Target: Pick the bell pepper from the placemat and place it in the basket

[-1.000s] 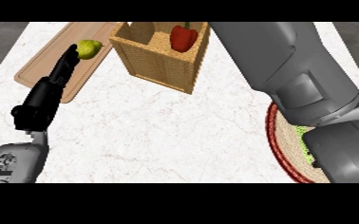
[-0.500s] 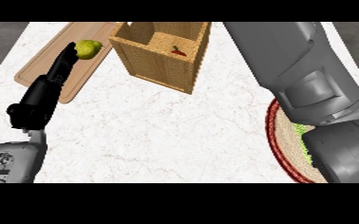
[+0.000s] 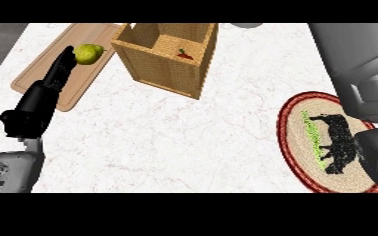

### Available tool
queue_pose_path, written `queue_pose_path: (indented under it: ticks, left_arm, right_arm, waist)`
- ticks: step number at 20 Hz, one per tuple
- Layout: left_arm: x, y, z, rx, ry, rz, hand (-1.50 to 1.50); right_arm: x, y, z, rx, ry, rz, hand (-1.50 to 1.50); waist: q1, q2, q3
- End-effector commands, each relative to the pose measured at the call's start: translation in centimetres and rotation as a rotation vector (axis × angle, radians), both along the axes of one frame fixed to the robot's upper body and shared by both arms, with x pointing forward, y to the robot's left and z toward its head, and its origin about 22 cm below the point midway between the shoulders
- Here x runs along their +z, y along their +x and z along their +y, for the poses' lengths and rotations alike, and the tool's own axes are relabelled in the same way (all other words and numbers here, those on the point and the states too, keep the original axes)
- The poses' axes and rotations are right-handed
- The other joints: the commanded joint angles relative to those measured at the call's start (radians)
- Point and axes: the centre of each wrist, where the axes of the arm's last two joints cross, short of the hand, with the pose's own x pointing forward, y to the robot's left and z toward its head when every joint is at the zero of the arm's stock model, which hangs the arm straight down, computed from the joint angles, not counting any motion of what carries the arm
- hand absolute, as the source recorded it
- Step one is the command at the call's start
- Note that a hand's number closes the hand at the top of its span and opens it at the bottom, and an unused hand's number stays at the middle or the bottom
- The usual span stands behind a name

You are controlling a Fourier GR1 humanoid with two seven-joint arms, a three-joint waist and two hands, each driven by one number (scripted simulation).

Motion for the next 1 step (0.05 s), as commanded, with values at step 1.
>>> queue_pose_path:
  ticks: [1]
  left_arm:
    - [-0.68,-0.12,0.59,0.017,0.005,0.015,0.00]
  right_arm:
    - [-1.45,0.28,-5.50,-0.104,0.068,-0.062,-1.50]
  waist:
    - [-0.018,-0.005,0.001]
